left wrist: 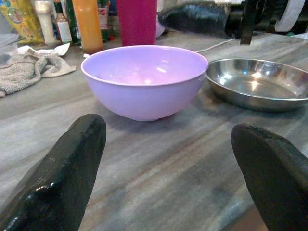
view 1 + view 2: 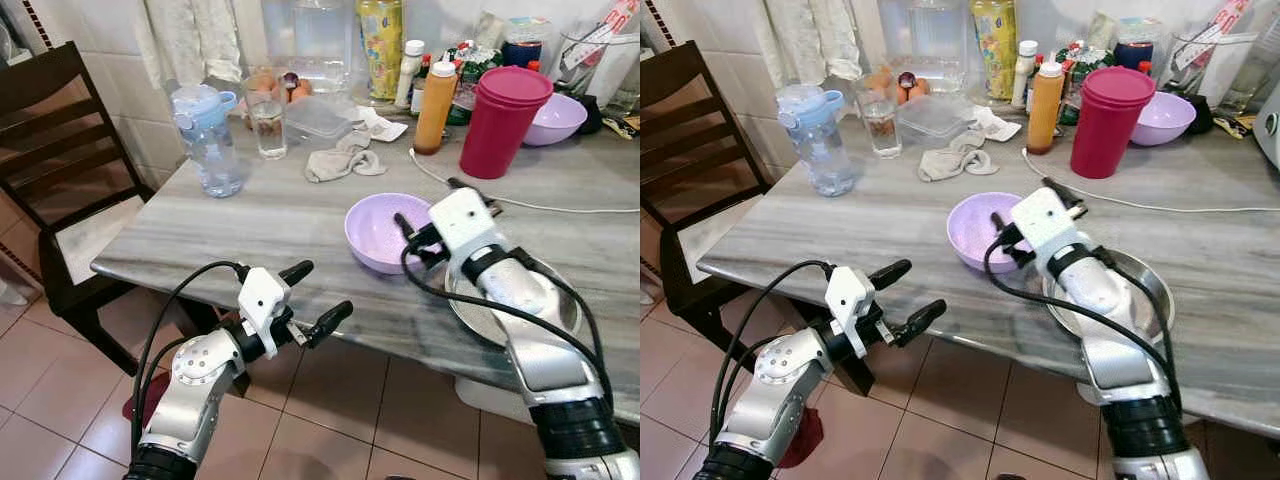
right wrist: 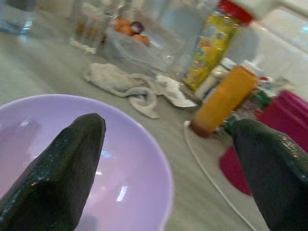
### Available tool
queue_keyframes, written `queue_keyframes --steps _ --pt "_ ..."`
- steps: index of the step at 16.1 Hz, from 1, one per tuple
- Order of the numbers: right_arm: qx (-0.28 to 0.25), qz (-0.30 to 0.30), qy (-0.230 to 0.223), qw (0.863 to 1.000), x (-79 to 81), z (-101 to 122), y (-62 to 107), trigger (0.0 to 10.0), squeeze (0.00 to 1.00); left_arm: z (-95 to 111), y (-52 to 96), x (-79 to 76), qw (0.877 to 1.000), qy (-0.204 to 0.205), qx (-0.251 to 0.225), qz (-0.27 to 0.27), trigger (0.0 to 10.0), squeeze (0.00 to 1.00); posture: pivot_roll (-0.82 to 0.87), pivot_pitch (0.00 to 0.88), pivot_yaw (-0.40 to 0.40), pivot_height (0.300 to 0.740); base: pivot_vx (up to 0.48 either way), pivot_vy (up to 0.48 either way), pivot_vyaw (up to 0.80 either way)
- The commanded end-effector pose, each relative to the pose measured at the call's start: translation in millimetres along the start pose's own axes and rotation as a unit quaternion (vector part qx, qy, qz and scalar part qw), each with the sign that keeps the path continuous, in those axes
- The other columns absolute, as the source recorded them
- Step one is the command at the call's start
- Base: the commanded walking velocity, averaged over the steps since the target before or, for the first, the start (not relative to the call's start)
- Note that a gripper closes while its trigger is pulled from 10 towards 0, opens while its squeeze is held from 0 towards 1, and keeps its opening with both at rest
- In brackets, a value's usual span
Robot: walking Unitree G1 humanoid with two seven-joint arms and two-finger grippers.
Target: Setting the table
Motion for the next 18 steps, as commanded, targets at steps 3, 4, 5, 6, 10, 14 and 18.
queue_keyframes --steps 3,4,5,6,10,14,18 --pt "0.017 -0.098 -0.006 0.995 -20.9 2.6 16.1 10.0 1.00 -1.2 3.0 0.6 1.000 0.001 0.001 0.004 10.0 0.00 -0.22 0.062 0.064 0.740 0.000 0.000 0.00" --pt "0.032 -0.128 0.002 0.991 -22.5 1.8 25.4 10.0 1.00 -1.6 3.0 0.3 1.000 0.003 0.002 0.002 10.0 0.00 -0.23 0.068 0.067 0.740 0.000 0.000 0.00" --pt "0.041 -0.139 0.004 0.989 -21.0 0.0 30.5 10.0 1.00 -1.8 3.0 0.1 1.000 0.004 0.003 0.000 10.0 0.00 -0.23 0.069 0.068 0.740 0.000 0.000 0.00" --pt "0.055 -0.145 0.005 0.988 -18.3 -3.5 35.5 10.0 1.00 -1.8 2.7 0.0 1.000 0.005 0.004 -0.002 10.0 0.00 -0.24 0.072 0.071 0.740 0.000 0.000 0.00" --pt "0.143 -0.177 -0.038 0.973 -10.6 -27.9 59.7 10.0 1.00 -0.6 1.5 -0.1 1.000 0.007 0.005 -0.013 10.0 0.00 -0.26 0.082 0.078 0.740 0.000 0.000 0.00" --pt "0.224 -0.173 -0.138 0.949 5.6 -50.4 76.8 10.0 0.61 -0.8 -0.6 -1.4 1.000 0.010 0.004 -0.017 10.0 0.00 -0.27 0.092 0.081 0.740 0.000 0.000 0.00" --pt "0.239 -0.169 -0.173 0.941 0.0 -54.7 71.3 10.0 0.00 -1.8 -0.6 -3.3 1.000 0.013 0.006 -0.022 10.0 0.00 -0.26 0.093 0.079 0.740 0.000 0.000 0.00"
Point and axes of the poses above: a point about 5 cm out from each wrist's last joint towards the gripper, its own y axis pointing back from the gripper into the wrist, its own z axis along the axis of the wrist's last joint, x = y × z, the point moved 2 cm from there along -y, pointing out of the wrist towards the gripper, and after that the axes turned 10 degrees about y, right-handed, at the moved point
